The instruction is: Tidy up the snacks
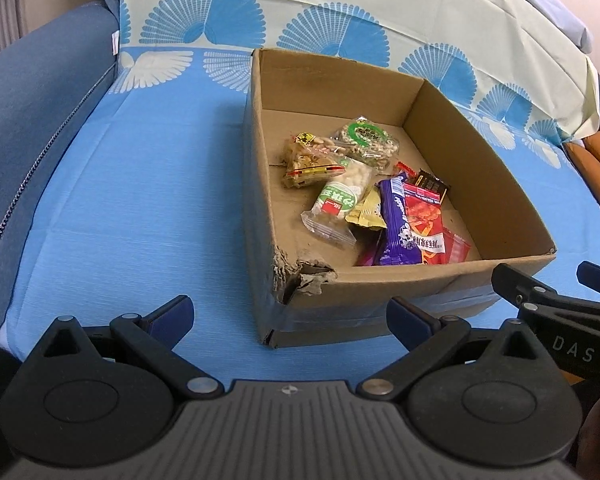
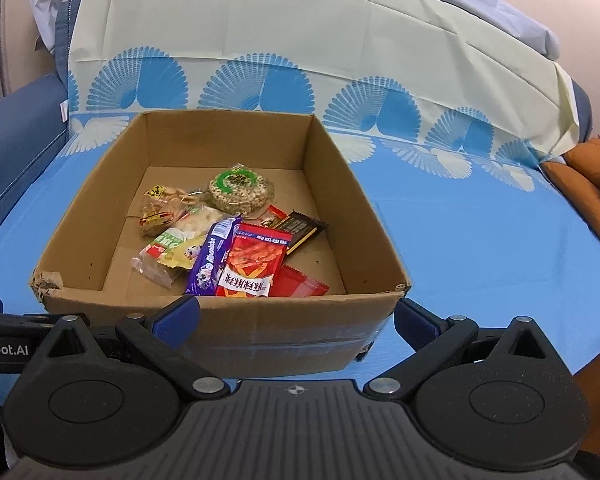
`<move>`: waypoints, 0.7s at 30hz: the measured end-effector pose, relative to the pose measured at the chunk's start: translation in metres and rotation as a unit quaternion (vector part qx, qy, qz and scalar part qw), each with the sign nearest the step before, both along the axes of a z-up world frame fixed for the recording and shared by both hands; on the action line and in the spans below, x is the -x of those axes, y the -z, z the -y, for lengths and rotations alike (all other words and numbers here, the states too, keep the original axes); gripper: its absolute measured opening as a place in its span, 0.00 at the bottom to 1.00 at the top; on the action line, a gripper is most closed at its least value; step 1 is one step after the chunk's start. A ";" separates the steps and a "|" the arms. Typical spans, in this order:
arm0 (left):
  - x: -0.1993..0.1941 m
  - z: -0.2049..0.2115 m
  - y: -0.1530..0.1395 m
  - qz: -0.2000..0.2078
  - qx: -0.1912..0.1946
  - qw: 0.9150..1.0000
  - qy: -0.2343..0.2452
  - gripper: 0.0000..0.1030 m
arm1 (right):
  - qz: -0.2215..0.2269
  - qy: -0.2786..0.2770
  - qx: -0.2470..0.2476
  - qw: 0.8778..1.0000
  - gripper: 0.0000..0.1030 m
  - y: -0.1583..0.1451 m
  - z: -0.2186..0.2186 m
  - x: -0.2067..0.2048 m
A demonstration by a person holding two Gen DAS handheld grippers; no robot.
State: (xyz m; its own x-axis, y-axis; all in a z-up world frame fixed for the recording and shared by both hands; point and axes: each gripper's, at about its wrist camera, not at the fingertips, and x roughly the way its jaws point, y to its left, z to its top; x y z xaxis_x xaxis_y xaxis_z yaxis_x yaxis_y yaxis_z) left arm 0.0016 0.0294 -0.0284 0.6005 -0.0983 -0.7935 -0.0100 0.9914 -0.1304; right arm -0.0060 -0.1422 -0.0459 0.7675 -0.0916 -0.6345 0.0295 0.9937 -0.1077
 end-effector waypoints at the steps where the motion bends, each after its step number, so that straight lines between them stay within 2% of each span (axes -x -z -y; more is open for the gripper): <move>1: 0.000 0.000 0.000 0.000 0.000 1.000 0.000 0.99 | 0.000 -0.002 0.000 1.000 0.99 0.000 0.000 0.000; 21: 0.000 0.000 0.000 0.003 -0.001 1.000 -0.001 0.99 | 0.001 -0.004 -0.001 1.000 0.99 -0.001 0.000 0.001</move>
